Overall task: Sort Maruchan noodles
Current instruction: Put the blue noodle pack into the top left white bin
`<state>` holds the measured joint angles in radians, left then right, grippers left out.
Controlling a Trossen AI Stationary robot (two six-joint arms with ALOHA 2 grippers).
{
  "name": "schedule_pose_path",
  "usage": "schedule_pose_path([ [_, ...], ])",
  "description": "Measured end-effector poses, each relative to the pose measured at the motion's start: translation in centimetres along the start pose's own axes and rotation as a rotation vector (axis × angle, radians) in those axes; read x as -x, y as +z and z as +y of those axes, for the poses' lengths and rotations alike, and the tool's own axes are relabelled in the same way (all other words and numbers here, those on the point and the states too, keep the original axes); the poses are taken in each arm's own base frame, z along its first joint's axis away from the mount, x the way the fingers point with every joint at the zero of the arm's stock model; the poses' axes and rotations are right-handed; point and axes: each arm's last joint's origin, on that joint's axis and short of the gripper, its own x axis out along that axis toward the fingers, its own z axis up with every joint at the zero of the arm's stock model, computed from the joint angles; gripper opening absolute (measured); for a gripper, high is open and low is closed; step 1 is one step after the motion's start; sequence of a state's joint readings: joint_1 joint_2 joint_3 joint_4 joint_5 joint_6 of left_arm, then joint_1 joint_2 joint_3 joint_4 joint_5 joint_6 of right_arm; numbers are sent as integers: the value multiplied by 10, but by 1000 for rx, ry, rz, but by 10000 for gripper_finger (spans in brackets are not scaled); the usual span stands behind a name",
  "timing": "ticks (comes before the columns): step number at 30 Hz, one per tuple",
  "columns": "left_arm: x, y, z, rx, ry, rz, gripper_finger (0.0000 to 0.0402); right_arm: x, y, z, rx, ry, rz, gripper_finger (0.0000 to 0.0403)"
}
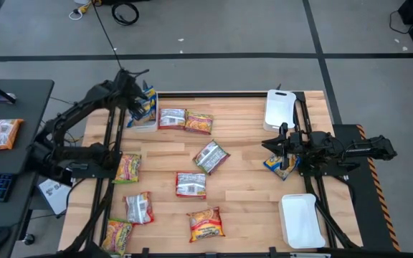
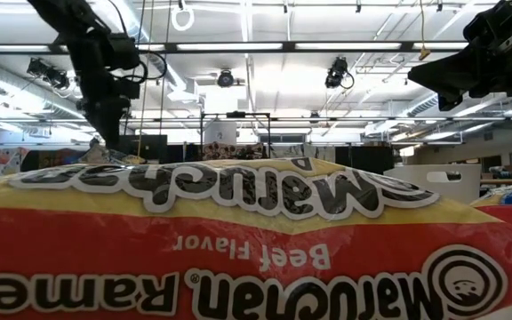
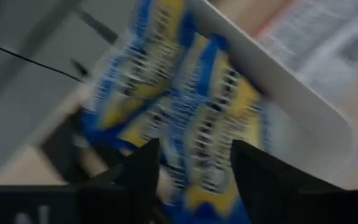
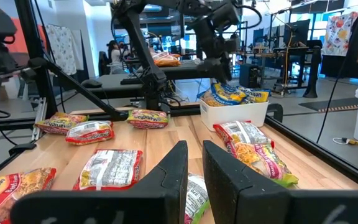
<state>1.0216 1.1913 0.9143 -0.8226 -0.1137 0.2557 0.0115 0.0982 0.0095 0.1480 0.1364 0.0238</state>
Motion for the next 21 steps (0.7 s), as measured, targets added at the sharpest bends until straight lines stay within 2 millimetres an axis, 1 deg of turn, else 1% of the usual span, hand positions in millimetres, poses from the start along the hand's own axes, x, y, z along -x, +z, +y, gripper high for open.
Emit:
schedule_pose_path([
  [3, -4, 7, 4, 50, -48, 72, 246, 0, 0, 0, 0, 0, 0, 56],
  [6, -19, 17, 5, 70, -58, 121, 284, 0, 0, 0, 0, 0, 0, 56],
  [9, -32, 30, 5, 59, -66, 146, 311, 0, 0, 0, 0, 0, 0, 56],
  [14, -51, 41, 0, 6, -83, 237, 317, 0, 0, 0, 0, 0, 0, 56],
  [17, -56, 37, -8, -61, -120, 343, 315, 0, 0, 0, 0, 0, 0, 56],
  [21, -55, 28, -19, -158, -169, 470, 305, 0, 0, 0, 0, 0, 0, 56],
])
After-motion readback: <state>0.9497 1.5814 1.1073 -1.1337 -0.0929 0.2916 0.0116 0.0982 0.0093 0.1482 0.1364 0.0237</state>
